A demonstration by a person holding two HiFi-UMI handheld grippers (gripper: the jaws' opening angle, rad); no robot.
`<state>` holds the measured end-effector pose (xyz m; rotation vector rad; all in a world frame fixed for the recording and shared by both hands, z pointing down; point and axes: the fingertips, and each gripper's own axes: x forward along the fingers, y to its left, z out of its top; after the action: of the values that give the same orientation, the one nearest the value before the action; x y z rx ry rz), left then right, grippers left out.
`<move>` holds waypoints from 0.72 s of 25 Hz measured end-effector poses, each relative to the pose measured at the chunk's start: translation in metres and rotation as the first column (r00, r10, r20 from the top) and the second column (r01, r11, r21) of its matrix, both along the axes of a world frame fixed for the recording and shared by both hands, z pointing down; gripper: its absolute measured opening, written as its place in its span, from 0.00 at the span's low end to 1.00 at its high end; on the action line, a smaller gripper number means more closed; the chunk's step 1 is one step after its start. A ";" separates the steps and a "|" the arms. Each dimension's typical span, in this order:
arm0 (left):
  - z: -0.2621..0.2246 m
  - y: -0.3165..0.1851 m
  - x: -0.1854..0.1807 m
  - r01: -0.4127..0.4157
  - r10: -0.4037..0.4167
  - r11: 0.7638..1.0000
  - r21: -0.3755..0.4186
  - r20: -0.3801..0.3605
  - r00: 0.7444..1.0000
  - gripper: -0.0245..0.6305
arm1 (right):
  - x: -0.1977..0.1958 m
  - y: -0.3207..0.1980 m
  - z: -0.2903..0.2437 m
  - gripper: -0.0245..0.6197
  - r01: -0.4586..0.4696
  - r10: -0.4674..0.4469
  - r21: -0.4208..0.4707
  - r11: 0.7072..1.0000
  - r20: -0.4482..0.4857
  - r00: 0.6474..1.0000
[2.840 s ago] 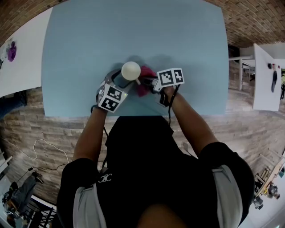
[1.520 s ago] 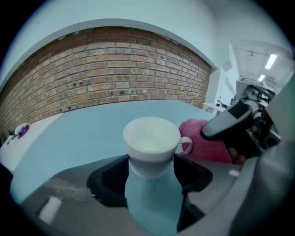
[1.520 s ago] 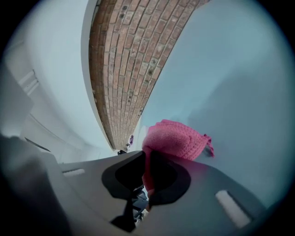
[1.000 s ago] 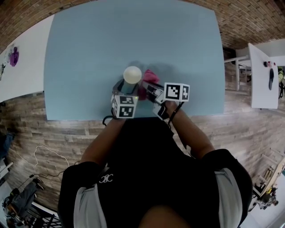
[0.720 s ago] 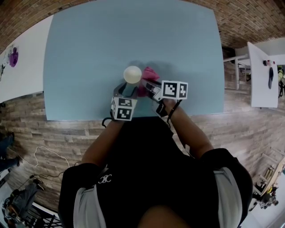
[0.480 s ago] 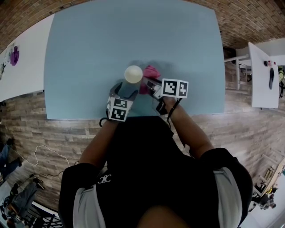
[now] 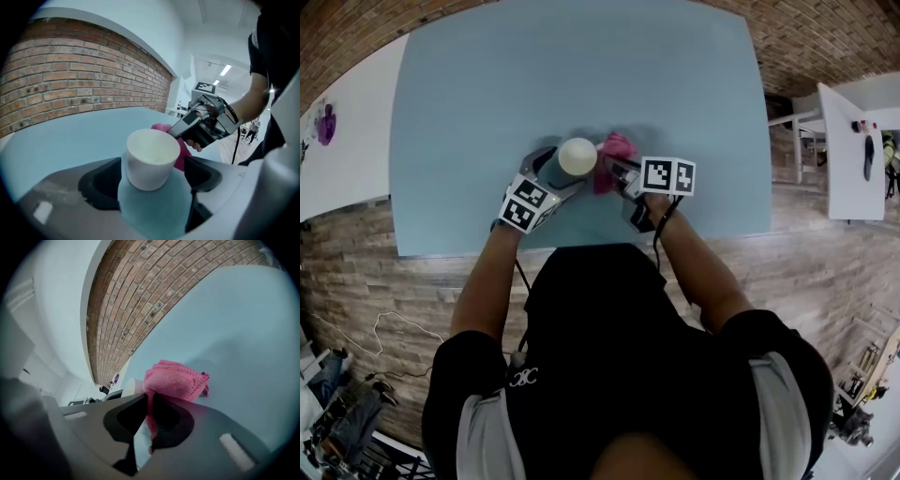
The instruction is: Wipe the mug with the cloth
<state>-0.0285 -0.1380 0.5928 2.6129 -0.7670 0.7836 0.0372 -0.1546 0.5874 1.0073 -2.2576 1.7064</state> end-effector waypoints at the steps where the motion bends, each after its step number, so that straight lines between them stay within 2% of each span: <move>1: 0.001 0.001 0.003 -0.016 0.016 1.000 0.000 0.001 1.000 0.70 | 0.000 -0.002 0.001 0.10 0.004 -0.004 0.002 1.000 -0.004 1.000; 8: 0.006 -0.001 0.013 -0.031 0.031 0.999 0.003 0.010 0.999 0.69 | -0.006 -0.007 0.007 0.10 0.034 -0.034 -0.014 0.999 0.015 0.999; 11: 0.008 -0.002 0.010 -0.023 0.023 1.000 0.016 0.013 1.000 0.60 | -0.008 -0.009 0.018 0.10 0.049 -0.048 -0.040 0.998 0.026 0.998; 16: 0.009 -0.004 0.009 -0.007 0.006 1.000 0.030 0.012 1.000 0.59 | -0.010 -0.012 0.026 0.10 0.052 -0.034 -0.119 0.991 0.150 0.988; 18: 0.011 -0.002 0.008 -0.005 0.004 1.000 0.019 0.030 1.000 0.59 | -0.007 -0.012 0.022 0.10 0.066 -0.043 -0.122 0.990 0.184 0.982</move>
<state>-0.0209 -0.1404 0.6035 2.6261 -0.7803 0.8220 0.0299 -0.1666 0.6091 0.7856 -2.2223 1.9629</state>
